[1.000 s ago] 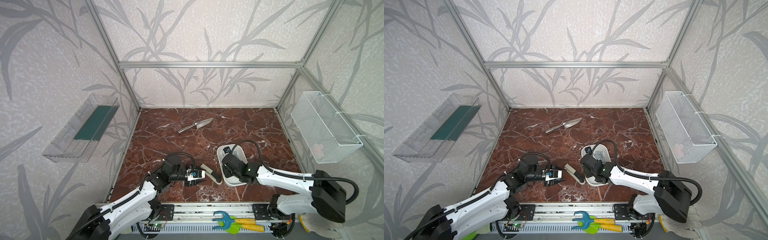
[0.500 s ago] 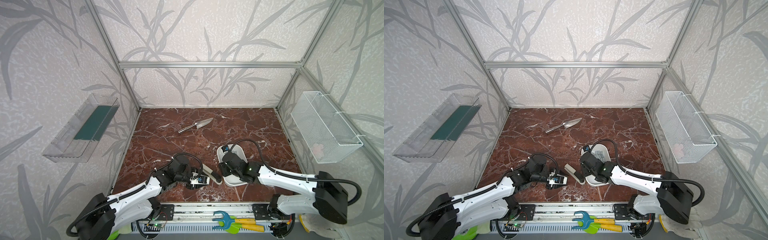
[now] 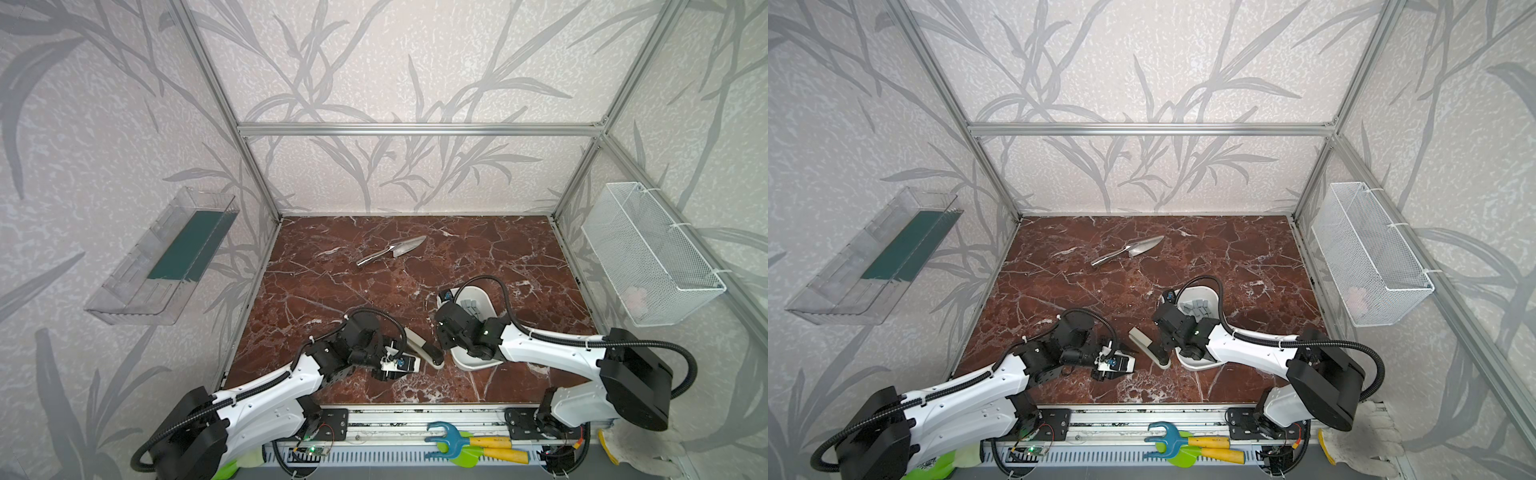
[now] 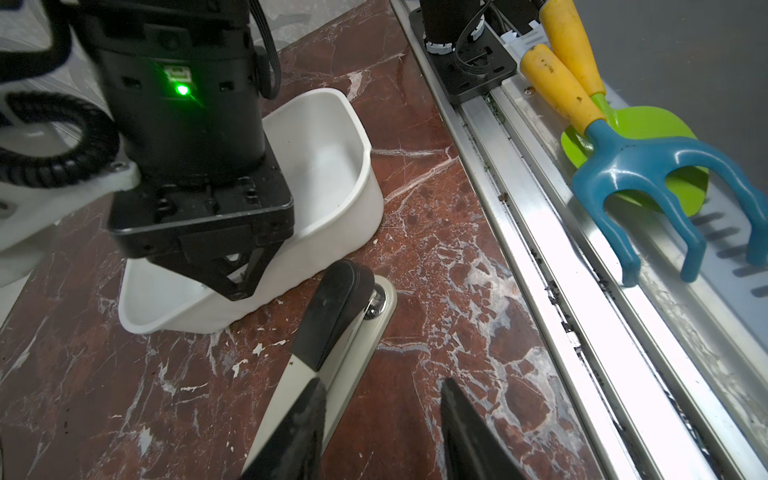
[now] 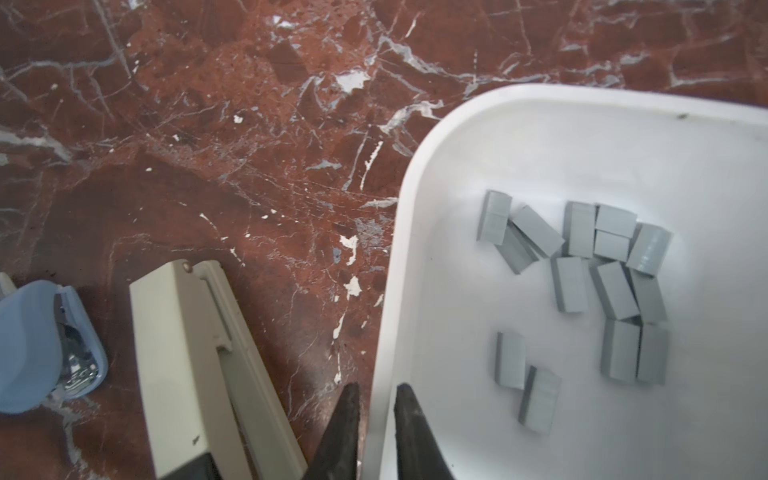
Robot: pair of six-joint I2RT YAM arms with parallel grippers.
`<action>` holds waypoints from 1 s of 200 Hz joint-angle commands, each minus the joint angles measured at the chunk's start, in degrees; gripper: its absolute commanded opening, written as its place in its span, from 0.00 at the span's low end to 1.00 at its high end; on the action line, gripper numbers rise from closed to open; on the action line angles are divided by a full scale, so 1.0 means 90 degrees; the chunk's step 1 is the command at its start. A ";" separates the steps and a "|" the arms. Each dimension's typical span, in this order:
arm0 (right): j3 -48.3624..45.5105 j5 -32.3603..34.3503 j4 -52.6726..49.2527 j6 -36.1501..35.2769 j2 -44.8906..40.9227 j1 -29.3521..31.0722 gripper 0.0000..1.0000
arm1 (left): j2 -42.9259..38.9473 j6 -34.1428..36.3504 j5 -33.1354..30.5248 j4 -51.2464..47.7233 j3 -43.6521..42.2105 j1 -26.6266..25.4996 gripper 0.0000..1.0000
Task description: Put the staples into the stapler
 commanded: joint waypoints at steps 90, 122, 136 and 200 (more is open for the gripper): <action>-0.1229 0.0724 -0.0028 0.0428 -0.1624 -0.0524 0.10 | 0.1535 0.1239 -0.0117 -0.0052 0.1020 -0.0041 0.52; -0.1229 0.0586 -0.0093 0.0302 -0.1968 -0.0536 0.44 | 0.1998 0.1473 -0.0019 -0.0433 0.1504 -0.0044 0.57; -0.1210 0.0533 -0.0188 0.0234 -0.2186 -0.0538 0.52 | 0.2172 0.1593 0.0013 -0.0568 0.1692 -0.0042 0.58; -0.1378 0.0073 -0.0358 -0.0169 -0.3385 -0.0536 0.56 | 0.2626 0.1721 0.0365 -0.1023 0.2179 -0.0045 0.60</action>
